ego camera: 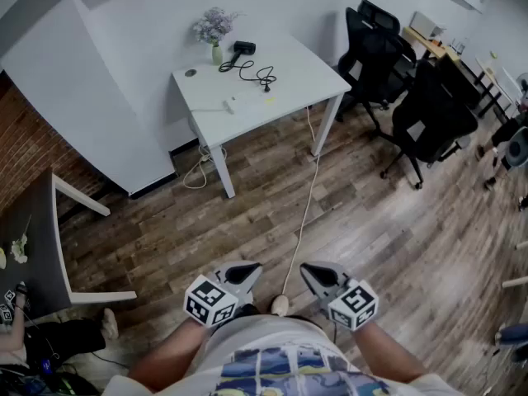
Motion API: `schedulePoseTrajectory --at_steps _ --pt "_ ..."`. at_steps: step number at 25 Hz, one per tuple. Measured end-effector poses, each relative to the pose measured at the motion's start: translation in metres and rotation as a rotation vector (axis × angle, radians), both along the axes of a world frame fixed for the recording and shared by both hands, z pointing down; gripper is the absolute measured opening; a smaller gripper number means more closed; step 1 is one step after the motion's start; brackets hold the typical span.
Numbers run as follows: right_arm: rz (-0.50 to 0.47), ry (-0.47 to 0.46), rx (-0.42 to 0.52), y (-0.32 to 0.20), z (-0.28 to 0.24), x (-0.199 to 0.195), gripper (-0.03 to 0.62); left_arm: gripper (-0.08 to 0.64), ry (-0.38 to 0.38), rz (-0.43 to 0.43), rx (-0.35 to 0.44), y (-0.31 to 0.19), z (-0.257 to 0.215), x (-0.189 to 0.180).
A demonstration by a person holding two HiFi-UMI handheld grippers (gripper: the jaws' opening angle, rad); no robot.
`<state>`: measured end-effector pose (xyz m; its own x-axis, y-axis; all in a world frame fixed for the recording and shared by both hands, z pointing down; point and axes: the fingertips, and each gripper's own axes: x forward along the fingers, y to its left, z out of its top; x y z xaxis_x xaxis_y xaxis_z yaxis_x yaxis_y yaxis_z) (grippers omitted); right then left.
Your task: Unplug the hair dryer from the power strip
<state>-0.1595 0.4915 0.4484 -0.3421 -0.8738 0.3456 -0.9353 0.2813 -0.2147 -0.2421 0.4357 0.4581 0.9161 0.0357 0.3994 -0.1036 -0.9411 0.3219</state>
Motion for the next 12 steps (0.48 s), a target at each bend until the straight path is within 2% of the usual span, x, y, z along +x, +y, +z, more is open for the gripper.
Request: schedulePoseTrajectory --at_steps 12 --pt "0.030 -0.055 0.050 0.049 0.004 0.046 -0.002 0.002 -0.027 -0.002 0.032 0.048 0.000 0.046"
